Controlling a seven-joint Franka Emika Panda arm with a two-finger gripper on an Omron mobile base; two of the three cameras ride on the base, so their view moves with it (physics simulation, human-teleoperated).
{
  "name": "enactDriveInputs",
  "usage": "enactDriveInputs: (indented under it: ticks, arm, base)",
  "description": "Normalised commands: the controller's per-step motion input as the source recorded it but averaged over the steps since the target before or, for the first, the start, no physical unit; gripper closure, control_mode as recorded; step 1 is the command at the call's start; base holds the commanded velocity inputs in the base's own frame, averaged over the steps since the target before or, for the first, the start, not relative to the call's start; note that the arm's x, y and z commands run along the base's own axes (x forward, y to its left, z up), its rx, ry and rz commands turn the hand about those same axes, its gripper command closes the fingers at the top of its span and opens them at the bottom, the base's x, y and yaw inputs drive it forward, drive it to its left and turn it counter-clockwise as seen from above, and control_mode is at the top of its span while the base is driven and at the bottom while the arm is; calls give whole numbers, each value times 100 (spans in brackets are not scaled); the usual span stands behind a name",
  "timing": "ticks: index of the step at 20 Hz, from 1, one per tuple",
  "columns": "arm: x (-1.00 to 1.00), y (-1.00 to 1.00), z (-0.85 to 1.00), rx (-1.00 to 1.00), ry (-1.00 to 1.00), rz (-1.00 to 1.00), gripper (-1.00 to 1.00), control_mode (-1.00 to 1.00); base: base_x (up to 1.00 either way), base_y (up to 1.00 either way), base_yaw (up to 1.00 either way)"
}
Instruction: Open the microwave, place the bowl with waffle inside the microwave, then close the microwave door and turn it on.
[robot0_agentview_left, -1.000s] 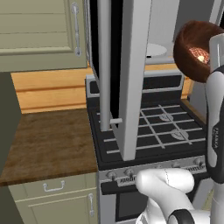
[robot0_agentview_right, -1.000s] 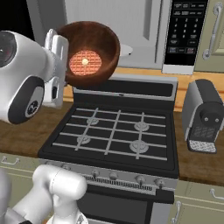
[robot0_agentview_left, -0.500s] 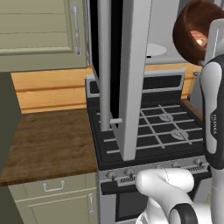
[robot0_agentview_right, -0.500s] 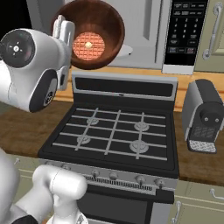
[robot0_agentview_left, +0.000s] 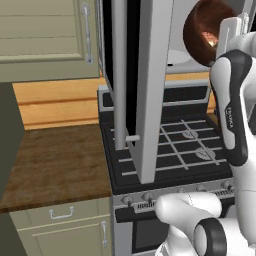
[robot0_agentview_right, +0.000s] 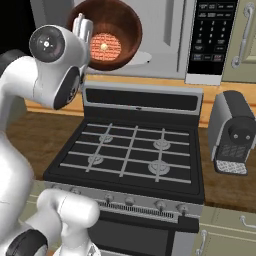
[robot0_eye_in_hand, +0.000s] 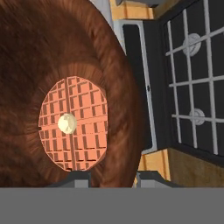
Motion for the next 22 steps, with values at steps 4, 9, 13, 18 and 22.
enactDriveInputs:
  ticks: [4, 9, 13, 18, 22]
  arm:
    - [96, 22, -4, 0, 3, 21, 100, -100]
    - [66, -10, 0, 0, 6, 8, 100, -100]
    - [47, -10, 0, -7, 3, 0, 100, -100]
    - [42, 0, -1, -14, 3, 0, 100, -100]
    - [44, 0, -5, -10, 1, 0, 100, -100]
  base:
    - [0, 0, 0]
    - [0, 0, 0]
    - [0, 0, 0]
    - [0, 0, 0]
    - [0, 0, 0]
